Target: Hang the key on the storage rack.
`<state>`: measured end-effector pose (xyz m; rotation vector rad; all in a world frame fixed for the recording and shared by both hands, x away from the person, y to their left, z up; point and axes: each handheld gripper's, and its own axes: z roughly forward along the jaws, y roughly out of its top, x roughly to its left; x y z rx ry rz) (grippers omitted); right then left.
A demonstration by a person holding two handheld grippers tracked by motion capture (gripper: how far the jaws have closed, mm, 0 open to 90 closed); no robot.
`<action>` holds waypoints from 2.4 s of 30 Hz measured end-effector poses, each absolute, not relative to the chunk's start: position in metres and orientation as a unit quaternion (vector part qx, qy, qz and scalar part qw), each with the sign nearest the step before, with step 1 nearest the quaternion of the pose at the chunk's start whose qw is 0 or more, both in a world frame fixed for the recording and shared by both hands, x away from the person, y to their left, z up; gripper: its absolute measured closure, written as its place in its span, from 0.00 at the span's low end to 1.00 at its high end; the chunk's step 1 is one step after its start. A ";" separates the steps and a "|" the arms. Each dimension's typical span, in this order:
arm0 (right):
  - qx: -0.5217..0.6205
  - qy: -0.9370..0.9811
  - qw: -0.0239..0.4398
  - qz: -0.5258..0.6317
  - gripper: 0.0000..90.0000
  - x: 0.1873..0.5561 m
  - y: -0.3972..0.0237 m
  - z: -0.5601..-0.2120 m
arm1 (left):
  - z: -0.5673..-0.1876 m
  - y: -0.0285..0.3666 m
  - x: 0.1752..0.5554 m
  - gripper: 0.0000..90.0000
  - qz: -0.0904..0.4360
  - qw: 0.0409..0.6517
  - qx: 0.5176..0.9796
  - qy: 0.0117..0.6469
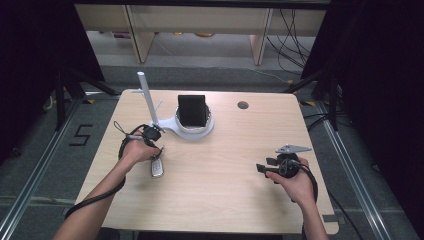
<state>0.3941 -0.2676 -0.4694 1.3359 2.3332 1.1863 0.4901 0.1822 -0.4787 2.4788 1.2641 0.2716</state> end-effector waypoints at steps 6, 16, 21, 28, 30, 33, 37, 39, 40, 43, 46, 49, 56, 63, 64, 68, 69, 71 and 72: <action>0.448 0.793 0.108 0.400 0.53 0.394 -0.269 -0.471 | -0.481 0.192 0.481 0.95 0.095 0.204 0.861 0.456; 0.432 0.793 0.117 0.413 0.53 0.396 -0.268 -0.472 | -0.476 0.206 0.466 0.95 0.112 0.258 0.845 0.456; 0.448 0.785 0.142 0.404 0.53 0.394 -0.265 -0.473 | -0.469 0.214 0.452 0.95 0.131 0.298 0.828 0.457; 0.465 0.786 0.128 0.387 0.53 0.390 -0.266 -0.467 | -0.450 0.229 0.434 0.95 0.179 0.342 0.802 0.455; 0.454 0.795 0.126 0.382 0.53 0.392 -0.268 -0.467 | -0.446 0.230 0.430 0.95 0.191 0.360 0.789 0.459; 0.454 0.795 0.126 0.383 0.53 0.392 -0.268 -0.467 | -0.440 0.234 0.428 0.95 0.192 0.371 0.786 0.456; 0.462 0.791 0.125 0.382 0.53 0.390 -0.268 -0.466 | -0.436 0.238 0.429 0.95 0.202 0.377 0.779 0.459; 0.454 0.795 0.121 0.384 0.53 0.390 -0.269 -0.464 | -0.433 0.240 0.429 0.95 0.206 0.376 0.780 0.456; 0.452 0.795 0.125 0.384 0.53 0.391 -0.269 -0.465 | -0.431 0.240 0.429 0.95 0.213 0.378 0.778 0.454; 0.439 0.799 0.129 0.391 0.52 0.392 -0.270 -0.466 | -0.426 0.239 0.428 0.95 0.228 0.397 0.761 0.459; 0.470 0.791 0.122 0.372 0.52 0.389 -0.269 -0.464 | -0.422 0.239 0.429 0.95 0.237 0.419 0.748 0.458; 0.459 0.794 0.109 0.384 0.52 0.389 -0.269 -0.464 | -0.419 0.240 0.430 0.95 0.253 0.437 0.731 0.458; 0.453 0.793 0.134 0.384 0.52 0.389 -0.269 -0.465 | -0.408 0.247 0.436 0.95 0.277 0.463 0.701 0.467; 0.456 0.794 0.132 0.380 0.52 0.389 -0.269 -0.464 | -0.397 0.253 0.444 0.95 0.301 0.468 0.680 0.477; 0.459 0.793 0.132 0.378 0.52 0.389 -0.268 -0.463 | -0.395 0.254 0.444 0.95 0.304 0.468 0.677 0.479; 0.453 0.793 0.136 0.385 0.52 0.390 -0.268 -0.464 | -0.388 0.260 0.450 0.95 0.318 0.465 0.667 0.488; 0.455 0.792 0.131 0.386 0.52 0.390 -0.268 -0.464 | -0.387 0.261 0.451 0.95 0.323 0.466 0.662 0.490; 0.459 0.792 0.128 0.383 0.52 0.389 -0.268 -0.463 | -0.384 0.263 0.454 0.95 0.331 0.464 0.657 0.493; 0.458 0.793 0.128 0.381 0.52 0.389 -0.268 -0.463 | -0.382 0.263 0.455 0.95 0.330 0.463 0.653 0.500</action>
